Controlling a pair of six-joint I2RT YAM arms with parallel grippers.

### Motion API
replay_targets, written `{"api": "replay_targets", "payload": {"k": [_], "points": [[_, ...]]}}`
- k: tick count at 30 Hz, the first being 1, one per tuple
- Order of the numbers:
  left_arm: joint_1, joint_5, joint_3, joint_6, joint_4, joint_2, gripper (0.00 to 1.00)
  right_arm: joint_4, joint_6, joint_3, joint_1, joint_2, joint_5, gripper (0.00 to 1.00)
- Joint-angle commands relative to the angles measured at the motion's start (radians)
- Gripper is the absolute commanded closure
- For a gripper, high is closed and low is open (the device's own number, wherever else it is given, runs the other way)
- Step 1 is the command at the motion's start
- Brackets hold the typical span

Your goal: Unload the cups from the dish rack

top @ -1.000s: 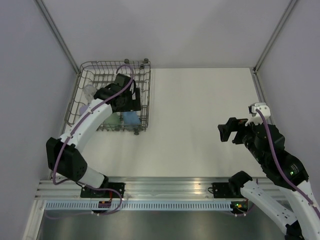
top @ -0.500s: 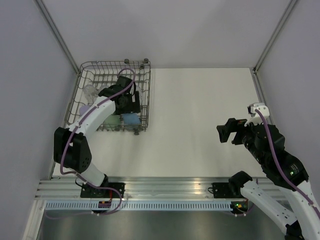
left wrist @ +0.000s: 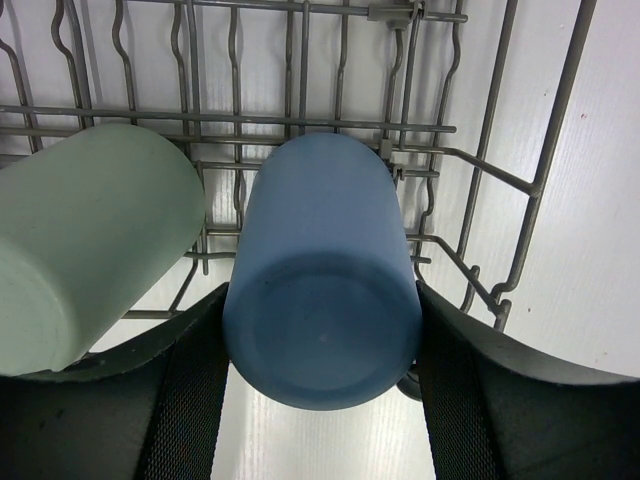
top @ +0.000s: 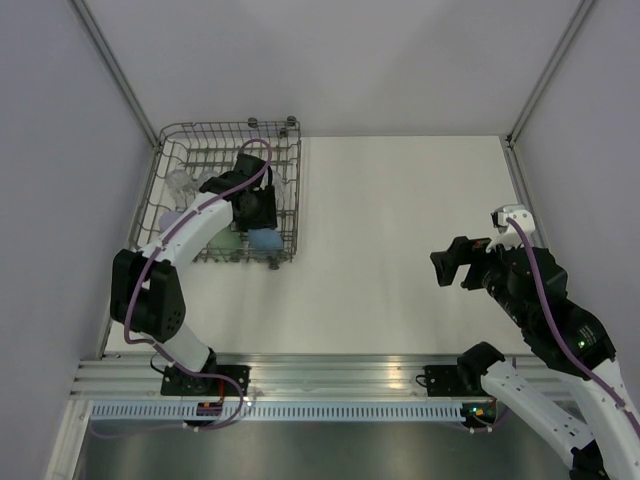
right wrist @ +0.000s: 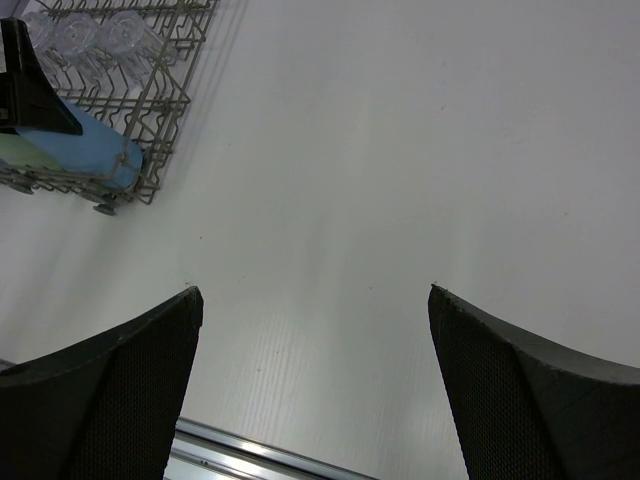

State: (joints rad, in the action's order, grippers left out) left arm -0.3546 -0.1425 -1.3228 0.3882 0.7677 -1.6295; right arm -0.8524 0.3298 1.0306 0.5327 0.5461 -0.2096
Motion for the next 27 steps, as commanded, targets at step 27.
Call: {"api": "replay_targets", "payload": {"k": [27], "points": [[-0.001, 0.713, 0.091, 0.312, -0.489, 0.602, 0.98, 0.43, 0.207, -0.162, 0.001, -0.061, 0.34, 0.02]]}}
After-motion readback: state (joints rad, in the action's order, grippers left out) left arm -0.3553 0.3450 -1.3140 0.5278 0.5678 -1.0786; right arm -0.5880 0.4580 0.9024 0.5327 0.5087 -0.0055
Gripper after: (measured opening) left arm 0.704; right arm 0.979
